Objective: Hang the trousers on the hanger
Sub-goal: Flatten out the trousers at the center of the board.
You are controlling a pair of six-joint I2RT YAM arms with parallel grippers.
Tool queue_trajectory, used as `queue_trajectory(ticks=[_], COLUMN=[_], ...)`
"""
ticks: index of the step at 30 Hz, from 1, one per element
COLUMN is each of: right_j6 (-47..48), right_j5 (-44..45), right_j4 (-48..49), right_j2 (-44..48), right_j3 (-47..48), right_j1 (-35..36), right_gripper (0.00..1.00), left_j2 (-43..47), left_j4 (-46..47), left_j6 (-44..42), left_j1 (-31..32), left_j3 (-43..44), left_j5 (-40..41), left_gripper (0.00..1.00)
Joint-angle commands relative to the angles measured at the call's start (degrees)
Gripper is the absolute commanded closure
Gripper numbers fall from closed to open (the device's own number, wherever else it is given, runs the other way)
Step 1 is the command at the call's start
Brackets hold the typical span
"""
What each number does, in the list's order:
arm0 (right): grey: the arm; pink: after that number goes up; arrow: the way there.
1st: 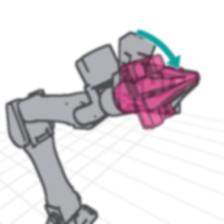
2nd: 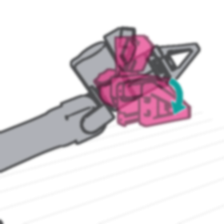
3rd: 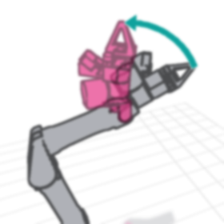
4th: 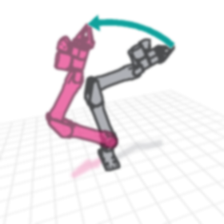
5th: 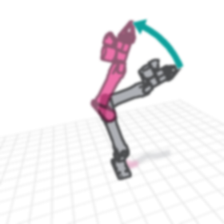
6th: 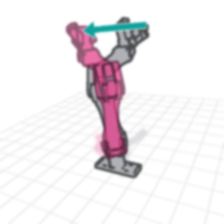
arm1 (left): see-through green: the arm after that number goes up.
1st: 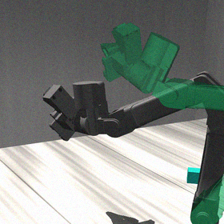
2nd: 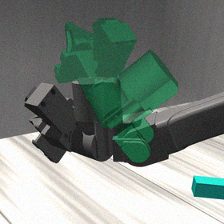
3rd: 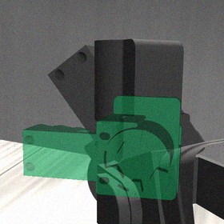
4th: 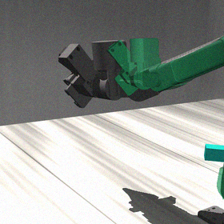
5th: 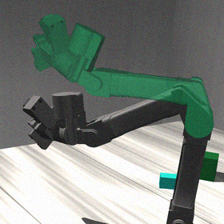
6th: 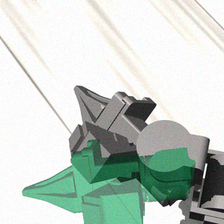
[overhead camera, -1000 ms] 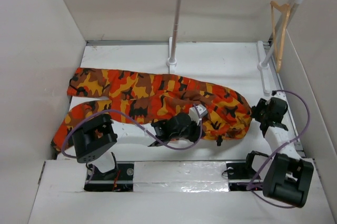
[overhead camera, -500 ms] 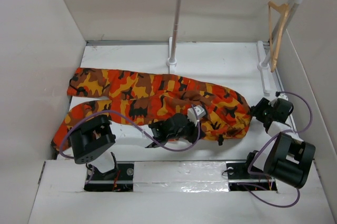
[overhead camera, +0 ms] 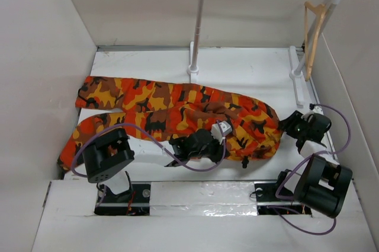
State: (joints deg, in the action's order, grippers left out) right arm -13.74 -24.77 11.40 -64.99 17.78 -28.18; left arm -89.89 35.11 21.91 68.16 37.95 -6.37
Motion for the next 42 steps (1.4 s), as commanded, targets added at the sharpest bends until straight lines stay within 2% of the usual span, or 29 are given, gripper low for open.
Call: queue_trajectory(ticks=[1,6,8,14,20,23,26,29,30,32,37,42], right_j6=[0.6,4.2,5.7,4.8,6.1,5.7,5.2,3.5,2.8,-0.1,-7.3,-9.8], right_j5=[-3.4,-1.8,2.8,7.2,1.1,-0.4,-0.7,-0.7,-0.9,-1.2,-1.1,7.0], right_j4=[2.9,-2.2,-5.8,-8.7,-7.0,-5.1,-3.3,-1.3,0.8,5.3,13.3,14.8], right_j2=[1.2,10.3,11.1,7.1,-2.2,-5.6,-6.4,-5.9,-5.6,-5.3,-0.8,1.2], right_j3=[-0.4,-1.5,-1.0,1.0,3.9,3.1,3.0,2.5,2.4,1.7,1.6,9.3], right_j1=[-1.3,0.1,0.1,0.1,0.8,0.8,0.8,0.8,0.8,0.8,0.8,0.8], right_gripper=[0.52,0.49,0.48,0.46,0.47,0.52,0.69,0.81,0.9,1.0,1.0,1.0], left_j2=[-0.2,-0.4,-0.4,0.2,-0.5,-1.1,-1.3,-1.2,-1.2,-1.3,-2.6,-7.2], left_j4=[-0.6,-0.2,-0.3,-0.2,0.7,1.1,1.2,1.3,1.4,1.4,1.1,2.1], left_j6=[-0.3,-0.1,-0.1,-0.2,-0.3,-0.3,-0.4,-0.6,-0.6,-0.7,-1.4,-1.7], left_j1=[-0.1,-0.1,-0.1,-0.1,-0.1,-0.1,-0.1,-0.1,-0.1,-0.1,-0.1,-0.1], left_j3=[1.8,1.8,1.9,1.9,1.9,1.9,1.5,1.2,1.2,1.2,2.6,9.6], left_j5=[1.7,1.3,1.3,1.1,0.7,0.3,0.7,0.7,0.8,0.7,-1.0,-6.2], left_gripper=[1.0,1.0,1.0,1.0,1.0,1.0,1.0,1.0,1.0,1.0,1.0,1.0])
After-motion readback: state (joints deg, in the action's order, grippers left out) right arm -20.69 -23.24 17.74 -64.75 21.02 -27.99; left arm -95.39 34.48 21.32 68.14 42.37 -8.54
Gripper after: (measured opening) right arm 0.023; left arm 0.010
